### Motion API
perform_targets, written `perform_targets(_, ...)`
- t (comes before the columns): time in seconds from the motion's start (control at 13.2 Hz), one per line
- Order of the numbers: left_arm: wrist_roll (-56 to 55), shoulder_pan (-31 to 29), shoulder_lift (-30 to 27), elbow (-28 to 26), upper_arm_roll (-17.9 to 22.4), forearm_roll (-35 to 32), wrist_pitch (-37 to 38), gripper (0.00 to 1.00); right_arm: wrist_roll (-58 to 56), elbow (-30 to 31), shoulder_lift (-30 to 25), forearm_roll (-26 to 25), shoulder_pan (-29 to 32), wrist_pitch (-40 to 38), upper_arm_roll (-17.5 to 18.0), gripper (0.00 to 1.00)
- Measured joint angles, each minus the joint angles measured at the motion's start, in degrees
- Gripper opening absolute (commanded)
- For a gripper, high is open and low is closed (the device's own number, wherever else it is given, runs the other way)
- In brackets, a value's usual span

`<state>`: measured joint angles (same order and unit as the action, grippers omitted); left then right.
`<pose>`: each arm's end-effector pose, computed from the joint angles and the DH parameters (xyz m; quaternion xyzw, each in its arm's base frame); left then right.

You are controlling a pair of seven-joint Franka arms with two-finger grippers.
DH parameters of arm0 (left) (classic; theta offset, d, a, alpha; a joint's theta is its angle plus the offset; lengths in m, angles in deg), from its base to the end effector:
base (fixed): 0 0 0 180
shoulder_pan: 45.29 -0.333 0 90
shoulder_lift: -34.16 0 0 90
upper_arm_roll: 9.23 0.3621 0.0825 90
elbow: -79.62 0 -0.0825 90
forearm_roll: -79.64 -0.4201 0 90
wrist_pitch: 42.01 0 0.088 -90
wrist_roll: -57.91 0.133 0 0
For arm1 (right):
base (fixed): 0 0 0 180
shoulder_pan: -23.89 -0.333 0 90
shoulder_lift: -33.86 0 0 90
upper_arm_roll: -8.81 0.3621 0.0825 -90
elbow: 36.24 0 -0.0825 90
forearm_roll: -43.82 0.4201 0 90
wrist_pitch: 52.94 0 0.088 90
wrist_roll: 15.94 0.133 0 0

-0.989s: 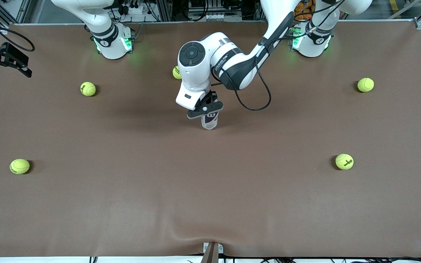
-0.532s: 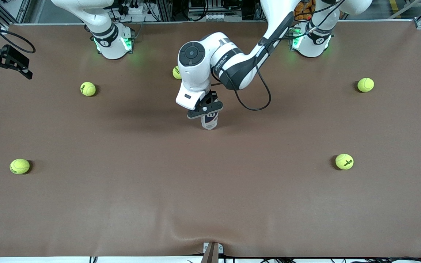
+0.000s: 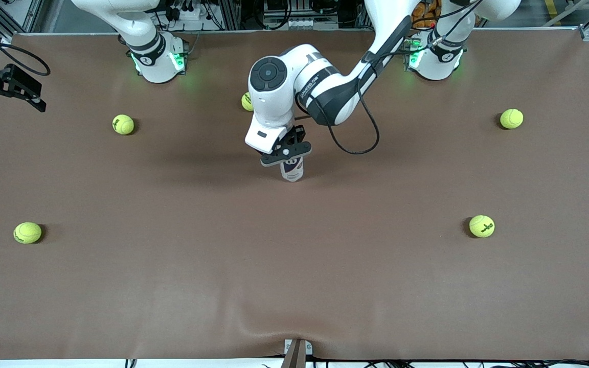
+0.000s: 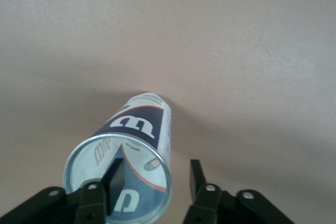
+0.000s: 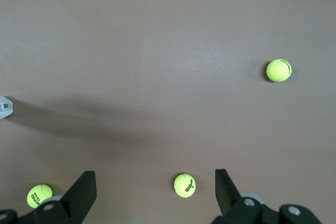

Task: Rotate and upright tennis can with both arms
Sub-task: 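Lower the upright can onto the table with the left gripper, then open the left gripper and withdraw it from the can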

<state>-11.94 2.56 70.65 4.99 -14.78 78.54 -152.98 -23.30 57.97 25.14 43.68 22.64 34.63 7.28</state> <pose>0.4865 -0.6235 0.3690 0.9886 0.1490 -0.0174 0.0095 0.5317 -0.0042 0.6889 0.9979 0.0618 0.0181 0.0004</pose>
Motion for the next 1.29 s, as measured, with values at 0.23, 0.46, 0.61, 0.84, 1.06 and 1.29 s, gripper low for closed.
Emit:
perform_targets(0.23,-0.01,-0.65,-1.97,0.54,0.07,0.00,0.02,1.00,0.00,0.00,0.00,0.00,0.00,-0.08,0.00,1.00)
perform_targets(0.46,-0.01,-3.26,-4.78,0.79,0.29,-0.01,0.07,1.00,0.00,0.00,0.00,0.00,0.00,-0.09,0.00,1.00)
perform_targets(0.61,-0.01,-6.60,-7.18,0.92,0.41,-0.01,0.36,1.00,-0.01,0.00,0.00,0.00,0.00,-0.08,0.00,1.00)
perform_targets(0.84,2.83,-11.98,-10.01,0.91,0.39,-0.01,2.81,1.00,-0.02,0.00,0.00,0.00,0.00,-0.05,0.01,1.00)
perform_targets(1.06,10.42,-16.36,-11.42,0.90,0.43,-0.01,5.63,1.00,-0.05,0.05,0.02,0.00,-0.03,-0.08,0.05,1.00)
perform_targets(1.29,15.44,-19.80,-12.09,0.89,0.52,-0.08,6.68,1.00,-0.07,0.26,0.10,0.00,-0.09,-0.08,0.08,1.00)
